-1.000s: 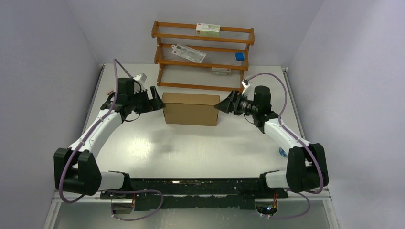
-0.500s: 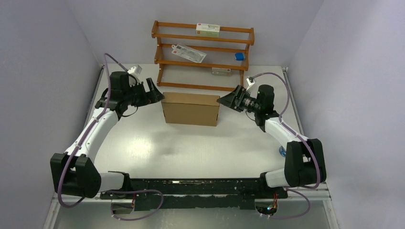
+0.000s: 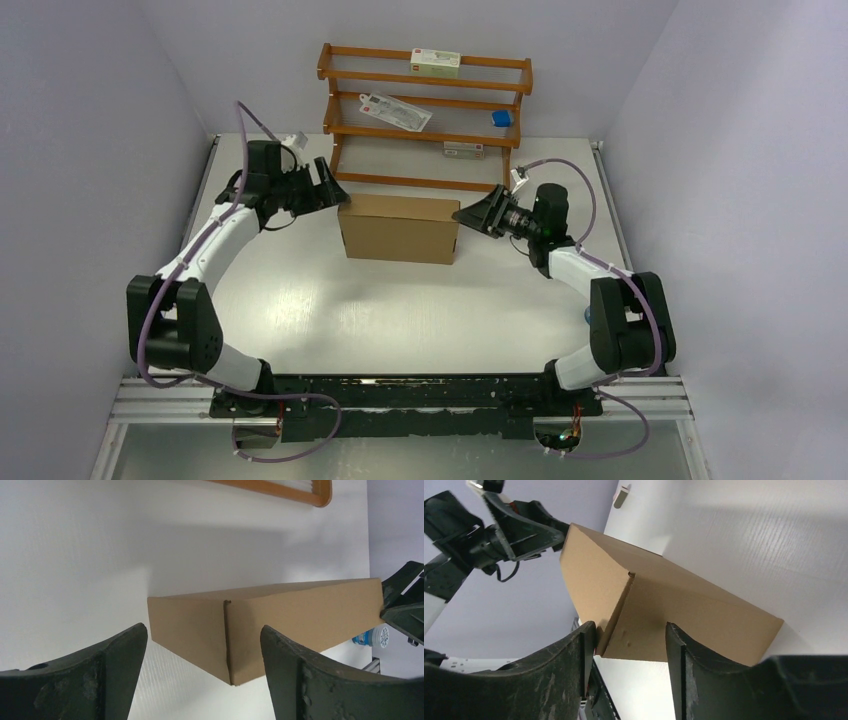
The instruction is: Fold the paper box
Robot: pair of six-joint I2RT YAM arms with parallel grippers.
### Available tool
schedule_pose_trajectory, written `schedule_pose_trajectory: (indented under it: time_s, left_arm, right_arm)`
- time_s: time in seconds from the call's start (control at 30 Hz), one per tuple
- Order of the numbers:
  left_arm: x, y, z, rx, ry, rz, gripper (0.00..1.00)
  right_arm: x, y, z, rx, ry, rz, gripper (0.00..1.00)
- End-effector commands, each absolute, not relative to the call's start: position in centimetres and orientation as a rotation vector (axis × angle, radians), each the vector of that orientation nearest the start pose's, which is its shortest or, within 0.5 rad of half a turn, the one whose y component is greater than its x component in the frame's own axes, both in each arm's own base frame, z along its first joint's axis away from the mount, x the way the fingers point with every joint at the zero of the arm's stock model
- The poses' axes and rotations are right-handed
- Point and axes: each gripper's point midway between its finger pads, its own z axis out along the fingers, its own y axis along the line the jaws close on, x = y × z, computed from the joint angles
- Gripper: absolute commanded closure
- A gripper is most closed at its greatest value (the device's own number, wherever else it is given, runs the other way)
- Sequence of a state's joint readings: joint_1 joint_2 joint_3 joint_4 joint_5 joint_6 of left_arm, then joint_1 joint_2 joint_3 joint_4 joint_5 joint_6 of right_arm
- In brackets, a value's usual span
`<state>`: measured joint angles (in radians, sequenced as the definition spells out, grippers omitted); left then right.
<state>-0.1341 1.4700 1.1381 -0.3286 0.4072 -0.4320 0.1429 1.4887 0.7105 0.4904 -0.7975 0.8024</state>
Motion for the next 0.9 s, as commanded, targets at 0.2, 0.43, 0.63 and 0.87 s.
schedule_pose_trajectory:
  time_s: [0.2,0.43,0.63,0.87]
  left_arm:
    - [37.1,-15.1,15.0,-0.058,2.359,-0.884,0.29]
    - [35.6,-14.8,12.1,-0.061,2.450,-0.874,0.40]
    - [35.2,-14.5,11.2,-0.053,2.477,-0.847,0.46]
    - [34.6,-14.4,10.5,-0.050,2.502,-0.844,0.50]
  right_arm:
    - [31.9,19.2,9.9,0.095,2.156,1.361,0.66]
    - [30.7,18.6,7.0,0.144,2.231,1.325,0.89]
    - [30.6,18.1,6.3,0.173,2.286,1.269,1.00]
    - [32.4,18.0,10.7,0.121,2.208,1.233,0.99]
